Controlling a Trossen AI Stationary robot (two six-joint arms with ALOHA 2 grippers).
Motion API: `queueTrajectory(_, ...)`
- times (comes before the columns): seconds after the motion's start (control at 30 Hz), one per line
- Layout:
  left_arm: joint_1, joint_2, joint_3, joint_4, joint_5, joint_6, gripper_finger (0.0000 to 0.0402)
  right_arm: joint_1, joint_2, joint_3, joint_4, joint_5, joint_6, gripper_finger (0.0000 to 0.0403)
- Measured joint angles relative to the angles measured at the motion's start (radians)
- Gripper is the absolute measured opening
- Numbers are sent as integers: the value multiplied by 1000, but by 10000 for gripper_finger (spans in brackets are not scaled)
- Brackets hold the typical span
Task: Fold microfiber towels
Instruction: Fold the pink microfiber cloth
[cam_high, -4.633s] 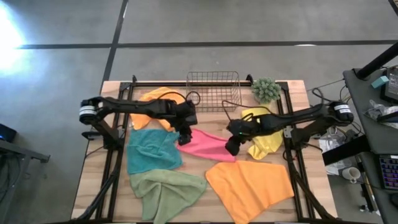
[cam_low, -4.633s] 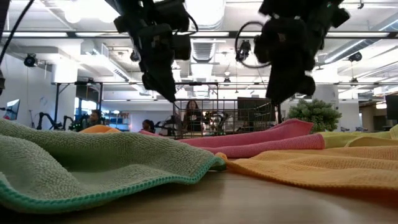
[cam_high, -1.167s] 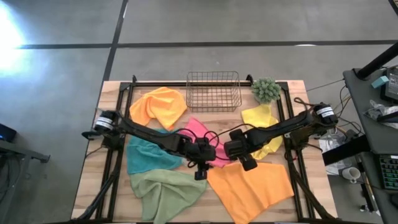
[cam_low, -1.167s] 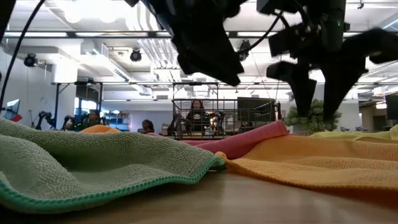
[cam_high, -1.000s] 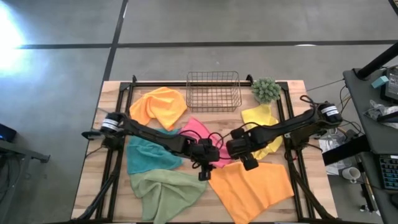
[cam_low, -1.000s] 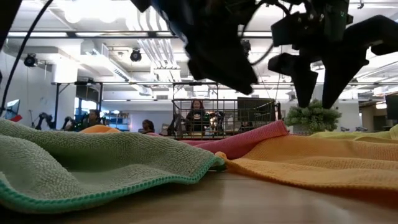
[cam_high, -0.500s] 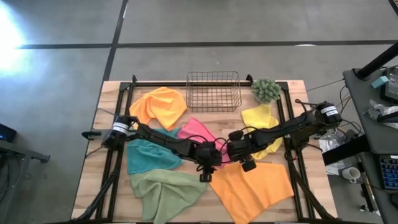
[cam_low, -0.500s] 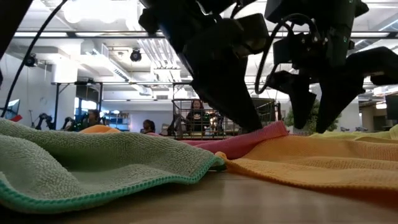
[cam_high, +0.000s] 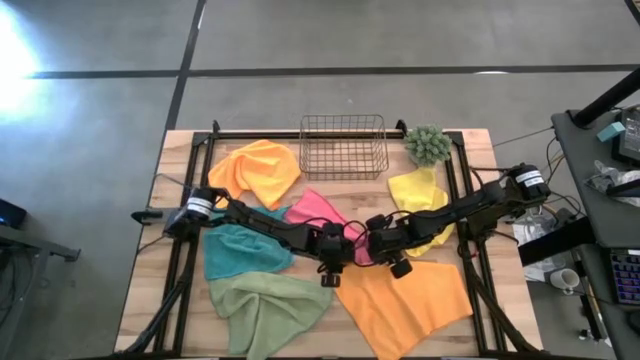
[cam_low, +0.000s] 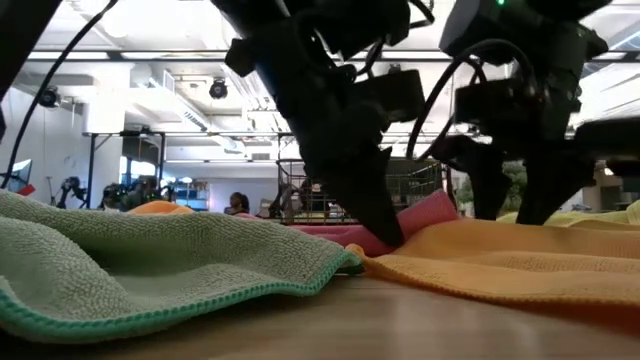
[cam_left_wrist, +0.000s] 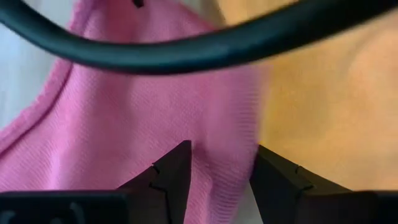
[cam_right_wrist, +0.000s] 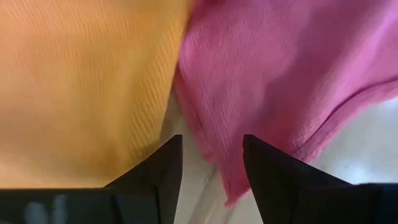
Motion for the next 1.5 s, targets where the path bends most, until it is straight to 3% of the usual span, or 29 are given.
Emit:
queueTrajectory(0.23,22,0,-10,0,2,0,136,-8,1,-55,147,0,-26,158)
queueTrajectory(0.63,38,0,-20,0,3,0,136,-20,167,-27,134,-2,-27,147)
queueTrajectory(0.93,39,-2,-30,6,3,1,136,-18,220,-11,147,-4,28,57)
queueTrajectory(1.1,37,-4,-42,8,3,0,136,-18,216,-11,149,-5,35,13)
queueTrajectory(1.33,29,-15,-45,-9,4,-4,136,-17,147,-11,148,4,108,9)
queueTrajectory(1.5,24,-29,-48,-19,11,-94,136,-17,82,-12,142,4,163,9)
